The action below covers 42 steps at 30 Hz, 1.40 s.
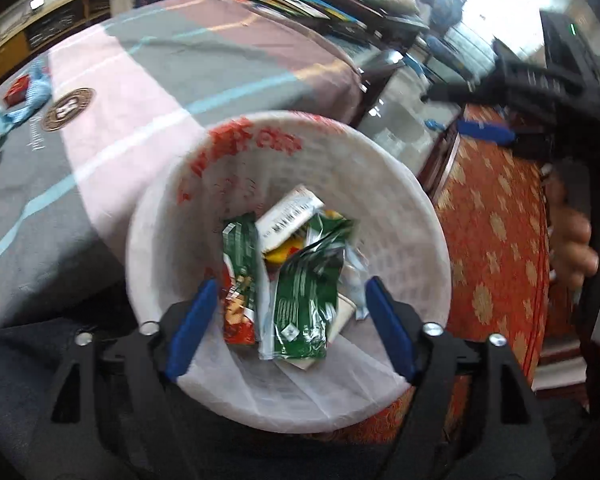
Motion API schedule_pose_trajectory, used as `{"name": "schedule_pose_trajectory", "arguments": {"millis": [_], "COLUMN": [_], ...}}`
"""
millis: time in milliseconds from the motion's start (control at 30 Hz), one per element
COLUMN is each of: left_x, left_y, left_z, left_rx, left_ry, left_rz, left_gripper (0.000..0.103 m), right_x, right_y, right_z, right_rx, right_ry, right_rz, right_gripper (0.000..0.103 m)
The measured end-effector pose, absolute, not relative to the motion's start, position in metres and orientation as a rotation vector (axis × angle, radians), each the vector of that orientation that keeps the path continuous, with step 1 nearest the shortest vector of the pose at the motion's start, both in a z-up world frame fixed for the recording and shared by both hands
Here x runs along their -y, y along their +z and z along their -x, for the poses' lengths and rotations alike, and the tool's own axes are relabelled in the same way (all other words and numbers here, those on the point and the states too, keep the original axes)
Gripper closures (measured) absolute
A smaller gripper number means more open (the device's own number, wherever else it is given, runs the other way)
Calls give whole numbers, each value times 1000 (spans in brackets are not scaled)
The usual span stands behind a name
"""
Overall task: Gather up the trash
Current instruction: 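Carry the green packet and clear bag over the wastebasket and release both, then move both open tools back over the remaining trash on the table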
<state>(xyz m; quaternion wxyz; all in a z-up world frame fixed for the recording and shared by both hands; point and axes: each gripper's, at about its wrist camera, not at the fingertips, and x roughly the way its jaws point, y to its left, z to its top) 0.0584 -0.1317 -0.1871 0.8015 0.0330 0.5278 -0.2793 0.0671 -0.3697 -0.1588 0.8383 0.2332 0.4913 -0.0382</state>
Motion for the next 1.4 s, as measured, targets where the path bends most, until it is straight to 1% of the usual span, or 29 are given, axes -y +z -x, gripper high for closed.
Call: {"name": "schedule_pose_trajectory", "arguments": {"millis": [133,300,567,900,1000,1167,1300,1400], "left_x": [94,42,-32,-70,-78,-114,-143,-160], "left_y": [-177,-165,-157,-172,-171,-168,-171,-179], "left_z": [-72,-88,-98,-105,-112,-139,-159,-165], "left_rx": [-1115,-1048,-952,-941,-927,-885,-855,-867], "left_ry": [-491,-289,11,122,146,300,419,479], "left_rz": [61,174,247,309,321,417,479,501], "left_gripper": [17,15,11,11,10,10,10,10], "right_x": [358,342,313,278,260,214,166,130], "right_y": [-159,-155,-158,-156,-156,-153,-156,-154], "right_z": [-69,-72,-81,-94,-106,-138,-172,-201], "right_rx": [-1054,-1044,-1069,-1077,-1080,-1060,-1049,-1014], "right_ry": [-54,-30,13,57,88,162,207,244], "right_rz": [-493,-458,-416,-359,-347,-295,-216,-144], "right_gripper": [32,32,32,32,32,32,32,32]}}
